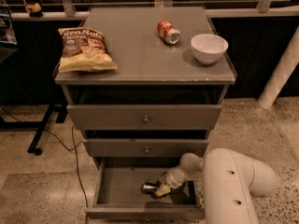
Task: Place redbull can into bottom drawer
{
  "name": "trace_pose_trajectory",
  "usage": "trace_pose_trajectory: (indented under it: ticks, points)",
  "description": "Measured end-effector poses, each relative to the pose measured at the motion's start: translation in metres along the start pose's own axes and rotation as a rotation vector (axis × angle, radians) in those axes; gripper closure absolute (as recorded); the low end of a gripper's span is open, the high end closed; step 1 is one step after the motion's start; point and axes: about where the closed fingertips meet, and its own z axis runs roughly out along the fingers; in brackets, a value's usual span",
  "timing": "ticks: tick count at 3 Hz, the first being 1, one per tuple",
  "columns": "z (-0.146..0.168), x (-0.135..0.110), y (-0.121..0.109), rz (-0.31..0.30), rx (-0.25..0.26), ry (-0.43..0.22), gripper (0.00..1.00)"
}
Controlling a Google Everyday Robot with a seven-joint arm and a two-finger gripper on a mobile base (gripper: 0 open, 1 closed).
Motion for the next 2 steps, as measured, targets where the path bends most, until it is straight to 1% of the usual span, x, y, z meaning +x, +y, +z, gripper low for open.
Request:
trace_pose_trajectory:
  ticks: [1, 2]
  points:
    - [0.0, 0.0, 0.0, 0.0, 0.0, 0.0, 0.0]
    - [0.0, 0.0, 0.0, 0.0, 0.0, 0.0, 0.0]
